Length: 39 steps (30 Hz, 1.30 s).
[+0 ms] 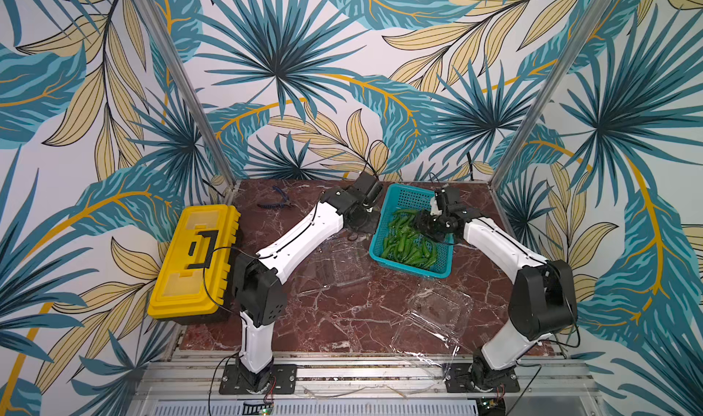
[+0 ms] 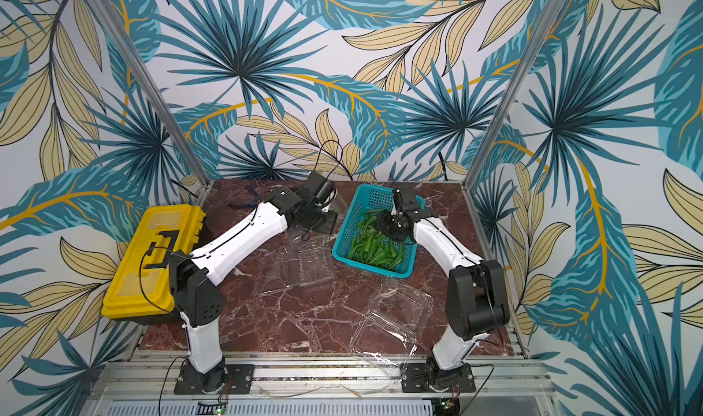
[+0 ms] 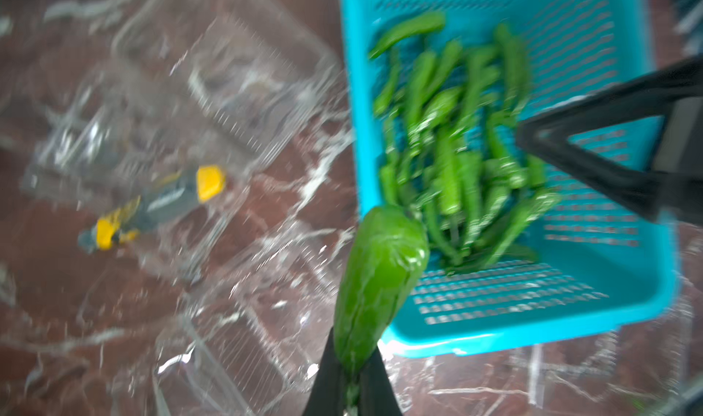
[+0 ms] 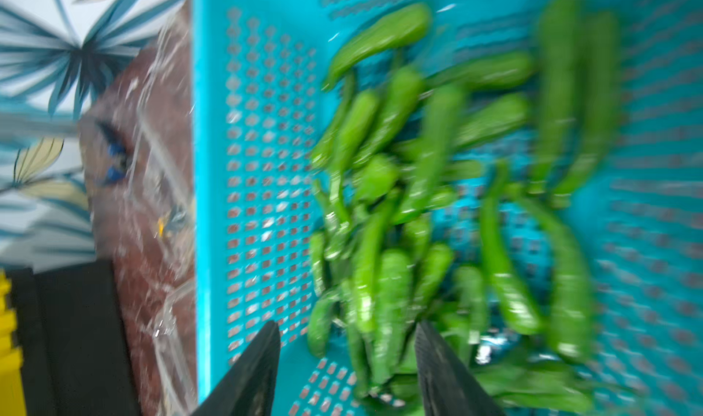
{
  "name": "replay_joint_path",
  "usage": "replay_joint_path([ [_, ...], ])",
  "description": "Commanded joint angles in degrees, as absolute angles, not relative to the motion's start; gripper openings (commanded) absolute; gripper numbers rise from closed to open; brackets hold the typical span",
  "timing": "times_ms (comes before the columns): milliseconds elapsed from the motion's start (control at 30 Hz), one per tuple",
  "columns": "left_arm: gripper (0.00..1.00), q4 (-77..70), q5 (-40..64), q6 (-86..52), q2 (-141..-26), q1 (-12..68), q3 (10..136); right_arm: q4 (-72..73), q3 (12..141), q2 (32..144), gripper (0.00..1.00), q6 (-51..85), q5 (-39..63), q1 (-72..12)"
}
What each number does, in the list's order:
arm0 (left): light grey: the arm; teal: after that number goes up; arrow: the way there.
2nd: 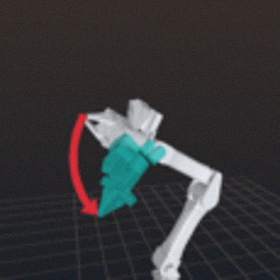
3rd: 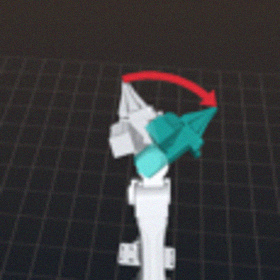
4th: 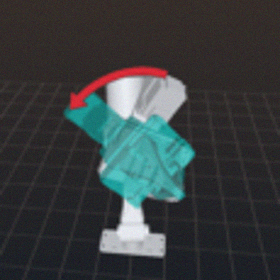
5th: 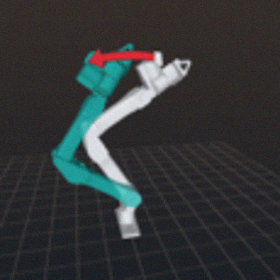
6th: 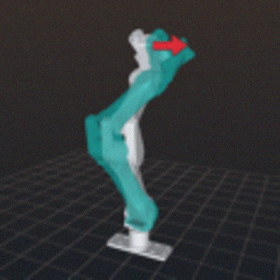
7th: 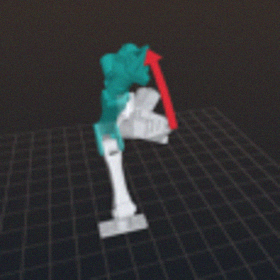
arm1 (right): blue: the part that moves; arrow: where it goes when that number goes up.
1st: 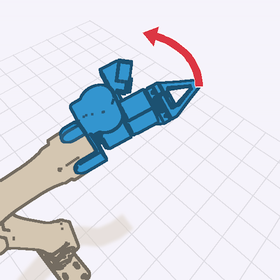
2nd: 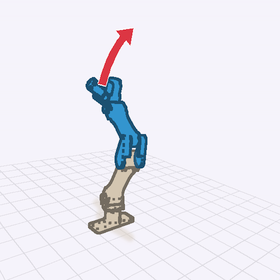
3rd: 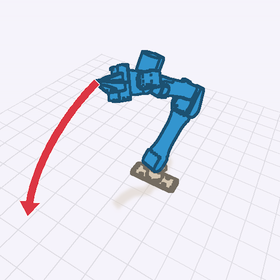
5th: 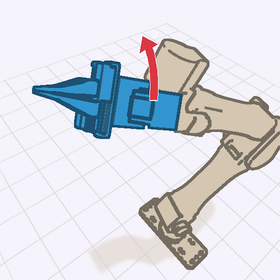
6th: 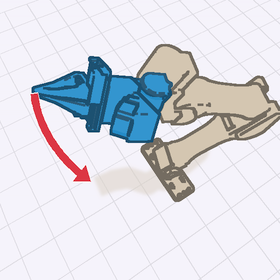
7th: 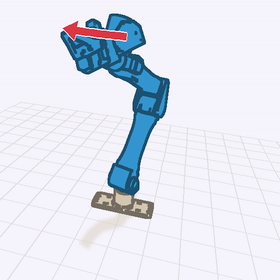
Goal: Take small green peppers out of containers
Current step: Place the green pepper in the basket, then reset both arms
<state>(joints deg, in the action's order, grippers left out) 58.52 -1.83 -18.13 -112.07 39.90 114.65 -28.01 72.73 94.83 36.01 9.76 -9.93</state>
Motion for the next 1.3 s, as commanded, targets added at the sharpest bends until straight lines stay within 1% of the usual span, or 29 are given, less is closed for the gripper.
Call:
replay_joint_path([
  [0, 0.0, 58.6, 1.6, -14.0, -119.6, 41.8, 122.3, -28.9, 68.1, 89.5, 0.58, 36.3, 3.4, -8.1],
  [33, 0.0, 58.6, 2.1, -14.1, -121.4, 42.0, 125.1, -29.0, 66.5, 87.2, 0.58, 35.6, 0.8, -8.1],
  [67, 0.08, 58.6, 2.4, -14.3, -123.1, 42.0, 127.0, -29.0, 65.0, 84.9, 0.59, 35.2, -1.5, -8.1],
  [100, 0.2, 58.6, 2.8, -14.6, -124.4, 42.0, 129.1, -28.9, 63.0, 82.0, 0.59, 35.0, -4.2, -8.0],
  [133, 0.28, 58.5, 3.5, -14.6, -125.8, 42.0, 130.9, -28.9, 60.9, 79.4, 0.59, 35.1, -6.7, -7.9],
  [233, 0.59, 58.5, 4.3, -14.8, -127.8, 42.1, 133.6, -28.0, 55.6, 73.7, 0.61, 35.7, -11.8, -7.0],
  [267, 0.66, 58.5, 4.1, -14.6, -127.9, 42.0, 133.8, -27.9, 54.4, 72.8, 0.61, 35.8, -12.6, -6.4],
  [400, 0.86, 56.5, 0.3, -14.2, -125.6, 42.0, 131.1, -30.1, 52.7, 72.1, 0.62, 35.2, -14.8, -2.3],
  [467, 0.93, 52.2, -2.7, -14.3, -121.5, 41.7, 125.5, -30.0, 52.3, 72.6, 0.63, 34.0, -16.0, -0.2],
  [500, 0.95, 48.1, -4.4, -14.4, -118.4, 41.2, 120.7, -29.7, 52.2, 73.1, 0.63, 33.2, -17.2, 0.7],
  [533, 1.0, 43.4, -5.7, -14.6, -114.9, 40.5, 115.1, -29.1, 52.1, 73.9, 0.63, 32.3, -18.7, 1.6],
  [600, 1.0, 34.7, -7.1, -15.7, -107.8, 38.0, 104.4, -26.9, 51.9, 75.9, 0.67, 30.9, -21.9, 3.0],
  [667, 1.0, 27.3, -8.9, -17.4, -101.5, 34.2, 94.4, -24.1, 52.0, 77.8, 0.71, 29.8, -24.4, 3.9],
  [733, 1.0, 21.5, -12.8, -18.6, -95.9, 29.4, 85.2, -19.1, 50.9, 78.7, 0.74, 27.2, -26.0, 4.1],
  [833, 0.99, 14.3, -20.0, -18.2, -91.0, 22.7, 74.6, -8.5, 46.8, 78.6, 0.75, 22.3, -26.8, 4.1],
  [900, 0.99, 13.0, -22.5, -17.6, -90.7, 18.5, 70.7, -1.5, 43.4, 79.1, 0.75, 19.3, -27.3, 4.1],
  [933, 0.99, 13.0, -23.3, -17.5, -91.4, 16.4, 69.3, 2.4, 41.3, 79.6, 0.96, 17.5, -27.3, 4.1],
  [967, 0.99, 13.0, -23.8, -17.8, -92.1, 14.8, 68.2, 6.1, 39.6, 80.1, 0.99, 16.2, -27.2, 4.1],
  [1033, 1.0, 11.5, -24.9, -19.0, -94.1, 11.9, 65.5, 16.6, 34.9, 81.5, 0.99, 13.2, -27.3, 4.1],
  [1100, 0.99, 10.9, -26.0, -20.6, -95.9, 10.1, 64.2, 17.0, 35.1, 80.8, 0.99, 12.9, -26.3, 4.0],
  [1167, 1.0, 9.4, -28.5, -21.3, -97.2, 9.4, 63.1, 23.7, 33.0, 81.5, 0.99, 11.4, -24.8, 4.0],
  [1200, 1.0, 9.5, -28.2, -21.7, -96.9, 9.0, 63.3, 24.5, 33.0, 81.8, 1.0, 11.8, -23.1, 4.0],
  [1267, 1.0, 4.1, -29.5, -20.7, -95.7, 9.1, 61.0, 27.1, 33.3, 83.8, 0.99, 8.3, -18.7, 3.8],
])
